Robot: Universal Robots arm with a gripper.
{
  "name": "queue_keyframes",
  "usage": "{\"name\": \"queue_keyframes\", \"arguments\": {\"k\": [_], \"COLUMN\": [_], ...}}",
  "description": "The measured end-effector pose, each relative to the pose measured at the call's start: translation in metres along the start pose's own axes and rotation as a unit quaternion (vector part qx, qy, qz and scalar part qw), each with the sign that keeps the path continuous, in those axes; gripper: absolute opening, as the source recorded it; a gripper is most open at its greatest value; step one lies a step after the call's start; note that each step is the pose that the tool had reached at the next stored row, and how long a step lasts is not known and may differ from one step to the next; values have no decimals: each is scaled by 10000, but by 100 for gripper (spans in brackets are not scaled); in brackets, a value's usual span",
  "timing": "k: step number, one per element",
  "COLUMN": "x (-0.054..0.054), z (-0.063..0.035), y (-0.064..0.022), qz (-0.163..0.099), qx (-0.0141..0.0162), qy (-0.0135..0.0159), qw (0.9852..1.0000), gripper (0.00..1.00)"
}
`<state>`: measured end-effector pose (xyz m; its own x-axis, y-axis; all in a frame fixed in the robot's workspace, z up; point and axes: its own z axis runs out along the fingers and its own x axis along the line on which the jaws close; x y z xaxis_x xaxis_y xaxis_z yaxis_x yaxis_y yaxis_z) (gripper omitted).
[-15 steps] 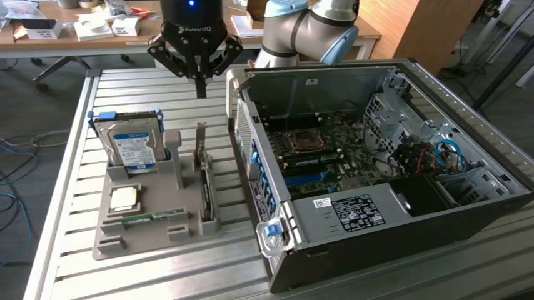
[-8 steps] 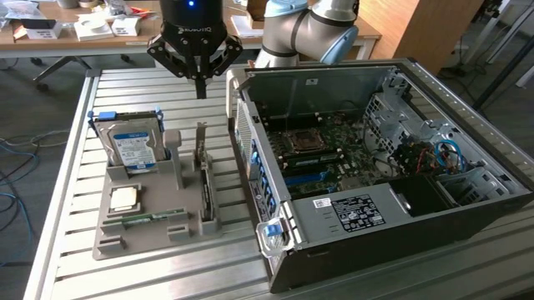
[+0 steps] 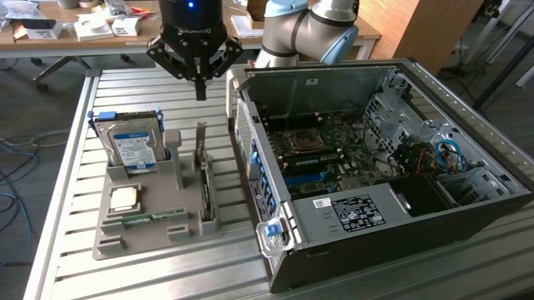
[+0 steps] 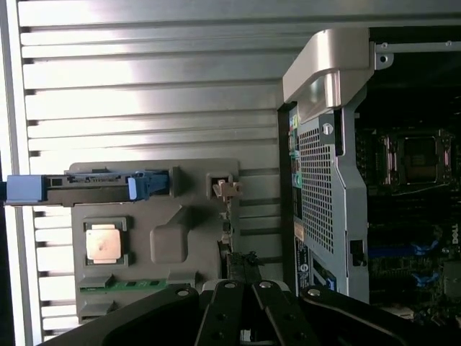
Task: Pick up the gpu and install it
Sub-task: 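Reach for the gpu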
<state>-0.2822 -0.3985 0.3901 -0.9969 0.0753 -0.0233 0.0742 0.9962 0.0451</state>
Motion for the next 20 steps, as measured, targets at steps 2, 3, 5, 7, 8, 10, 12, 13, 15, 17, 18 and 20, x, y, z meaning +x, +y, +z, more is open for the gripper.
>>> {"name": "queue_keyframes", "arguments": {"k": [2,3,5,7,8,10,12,13,15,17,18,20], "x": [0,-1,0,1,1,3,8,10,18,24,27,33], "z": [0,-1,-2,-3,-4,-5,-6,-7,-8,-10,-10,-12], "y": [-17,-27,-48,-73,-85,-111,-139,-153,-182,-211,-225,-251], "qz": [0,0,0,0,0,0,0,0,0,0,0,0], "qx": [0,0,0,0,0,0,0,0,0,0,0,0], "qy": [0,0,0,0,0,0,0,0,0,0,0,0], "qw": [10000,10000,10000,10000,10000,10000,10000,10000,10000,10000,10000,10000], "gripper": [11,11,11,11,11,11,11,11,11,11,11,11]}}
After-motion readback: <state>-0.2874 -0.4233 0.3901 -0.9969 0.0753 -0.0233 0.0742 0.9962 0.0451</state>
